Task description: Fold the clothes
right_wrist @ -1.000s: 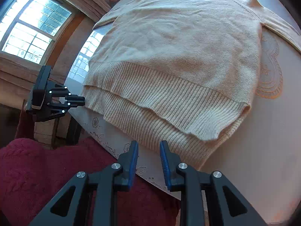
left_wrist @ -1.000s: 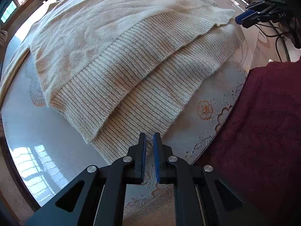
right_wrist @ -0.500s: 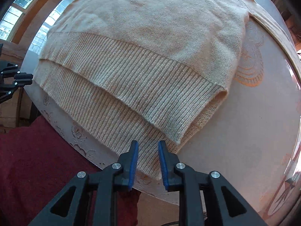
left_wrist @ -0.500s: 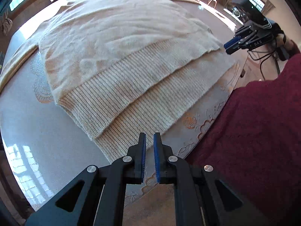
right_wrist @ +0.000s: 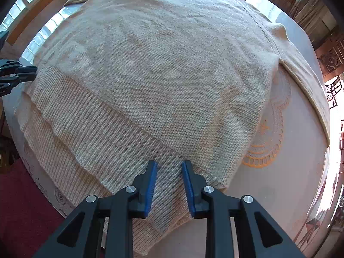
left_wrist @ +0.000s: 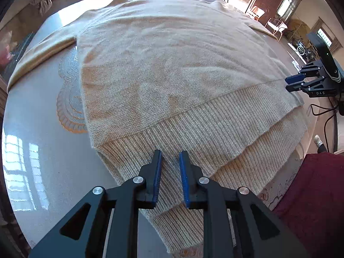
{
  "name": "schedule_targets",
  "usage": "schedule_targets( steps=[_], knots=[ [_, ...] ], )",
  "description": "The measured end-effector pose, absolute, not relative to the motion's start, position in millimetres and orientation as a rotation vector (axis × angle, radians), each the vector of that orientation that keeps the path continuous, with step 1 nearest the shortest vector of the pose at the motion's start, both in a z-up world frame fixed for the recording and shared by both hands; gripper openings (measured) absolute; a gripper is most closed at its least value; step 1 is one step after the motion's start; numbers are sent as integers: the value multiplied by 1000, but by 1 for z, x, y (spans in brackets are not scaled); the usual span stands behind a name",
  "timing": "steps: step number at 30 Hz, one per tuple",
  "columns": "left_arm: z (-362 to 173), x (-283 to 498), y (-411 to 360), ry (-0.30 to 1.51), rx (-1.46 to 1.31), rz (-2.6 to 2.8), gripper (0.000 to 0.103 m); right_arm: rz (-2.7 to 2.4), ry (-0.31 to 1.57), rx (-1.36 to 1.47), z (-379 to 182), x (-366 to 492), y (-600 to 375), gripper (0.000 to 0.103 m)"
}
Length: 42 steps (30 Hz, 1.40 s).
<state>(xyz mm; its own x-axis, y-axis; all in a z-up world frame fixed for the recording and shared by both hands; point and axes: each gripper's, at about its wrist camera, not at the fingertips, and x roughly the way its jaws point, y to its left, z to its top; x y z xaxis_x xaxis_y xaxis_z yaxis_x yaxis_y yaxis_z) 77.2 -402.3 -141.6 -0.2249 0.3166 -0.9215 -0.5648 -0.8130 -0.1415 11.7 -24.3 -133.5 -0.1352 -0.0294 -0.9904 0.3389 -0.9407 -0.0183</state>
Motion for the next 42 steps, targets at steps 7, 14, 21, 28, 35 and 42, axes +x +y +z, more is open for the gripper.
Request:
schedule_targets(
  steps=[7,14,21,28,35,42],
  knots=[
    [-128,83,-414,284,-1504,2039,18,-2087,288,1942,-138,6,-9,25],
    [-82,-3,-414,-19,-1293,2203,19,-2331,194,1746,-109,-82,-3,27],
    [-130,-54,-403,102,-1458,2290,19,-2304,229,1905,-138,-122,27,27],
    [-139,-40,-403,274,-1517,2292,19,-2264,257,1895,-142,-114,42,27],
    [-93,-100,-392,130,-1314,2390,19,-2363,-40,1758,-99,-208,73,29],
    [-119,-222,-384,75,-1385,2478,19,-2406,-272,1804,-122,-315,98,29]
  ],
)
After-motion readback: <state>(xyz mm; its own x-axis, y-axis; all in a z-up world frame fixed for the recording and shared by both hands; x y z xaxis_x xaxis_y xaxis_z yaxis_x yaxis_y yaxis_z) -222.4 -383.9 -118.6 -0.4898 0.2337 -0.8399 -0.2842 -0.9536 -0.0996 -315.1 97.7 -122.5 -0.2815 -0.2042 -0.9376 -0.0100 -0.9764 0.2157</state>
